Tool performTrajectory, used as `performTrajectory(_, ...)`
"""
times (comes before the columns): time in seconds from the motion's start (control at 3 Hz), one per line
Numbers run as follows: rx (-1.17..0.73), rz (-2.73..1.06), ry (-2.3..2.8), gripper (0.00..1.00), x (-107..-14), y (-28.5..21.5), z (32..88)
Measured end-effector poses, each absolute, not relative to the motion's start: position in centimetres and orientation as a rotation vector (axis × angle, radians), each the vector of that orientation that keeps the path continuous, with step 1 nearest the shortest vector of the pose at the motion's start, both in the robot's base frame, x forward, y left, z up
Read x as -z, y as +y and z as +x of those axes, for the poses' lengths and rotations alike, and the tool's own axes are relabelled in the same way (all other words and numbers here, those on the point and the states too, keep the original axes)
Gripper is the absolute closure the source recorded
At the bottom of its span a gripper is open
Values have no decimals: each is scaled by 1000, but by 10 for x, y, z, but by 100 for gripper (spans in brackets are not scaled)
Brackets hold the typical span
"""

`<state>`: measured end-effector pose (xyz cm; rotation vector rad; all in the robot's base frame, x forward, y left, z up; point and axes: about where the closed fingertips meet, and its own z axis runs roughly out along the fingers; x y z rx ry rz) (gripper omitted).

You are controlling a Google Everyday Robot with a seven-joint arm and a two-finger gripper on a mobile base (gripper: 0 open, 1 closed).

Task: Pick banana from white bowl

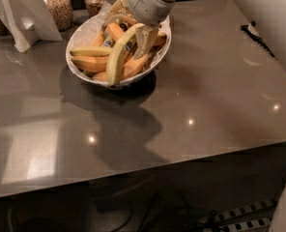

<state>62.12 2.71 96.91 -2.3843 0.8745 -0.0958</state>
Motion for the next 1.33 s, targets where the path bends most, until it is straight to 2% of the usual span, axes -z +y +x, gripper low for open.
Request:
performTrajectory(0.67,86,-2419,893,39,-953,27,637)
performTrajectory(1.33,76,-2431,923,40,-940,27,651)
